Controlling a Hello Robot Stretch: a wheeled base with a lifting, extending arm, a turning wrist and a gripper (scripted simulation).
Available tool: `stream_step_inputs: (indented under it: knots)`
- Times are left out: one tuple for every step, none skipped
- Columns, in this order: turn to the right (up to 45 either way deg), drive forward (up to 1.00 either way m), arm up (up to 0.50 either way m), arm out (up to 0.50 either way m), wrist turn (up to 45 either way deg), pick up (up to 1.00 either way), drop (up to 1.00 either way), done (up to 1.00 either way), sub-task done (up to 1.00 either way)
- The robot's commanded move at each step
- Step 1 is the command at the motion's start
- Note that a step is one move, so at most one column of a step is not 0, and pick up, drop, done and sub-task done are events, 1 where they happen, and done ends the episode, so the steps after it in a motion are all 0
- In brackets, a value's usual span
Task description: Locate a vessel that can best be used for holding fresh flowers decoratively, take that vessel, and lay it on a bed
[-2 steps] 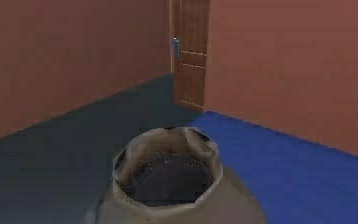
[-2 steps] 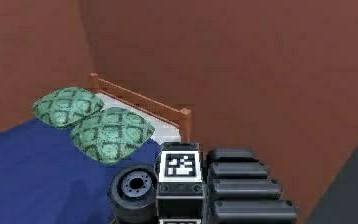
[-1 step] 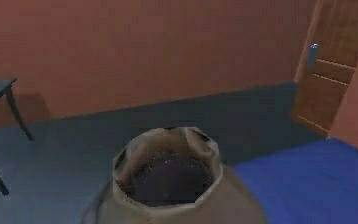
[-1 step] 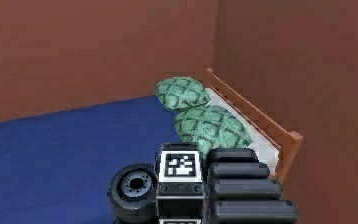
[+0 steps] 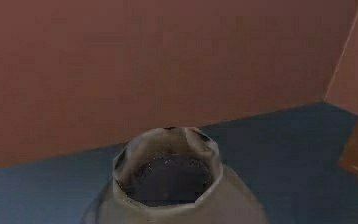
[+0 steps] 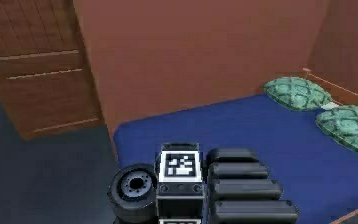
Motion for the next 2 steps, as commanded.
stream_step_inputs:
  knots:
    - [21.0,0.0,0.0,0.0,0.0,0.0,0.0,0.0,0.0]
    - [0.0,0.25,0.0,0.0,0.0,0.0,0.0,0.0,0.0]
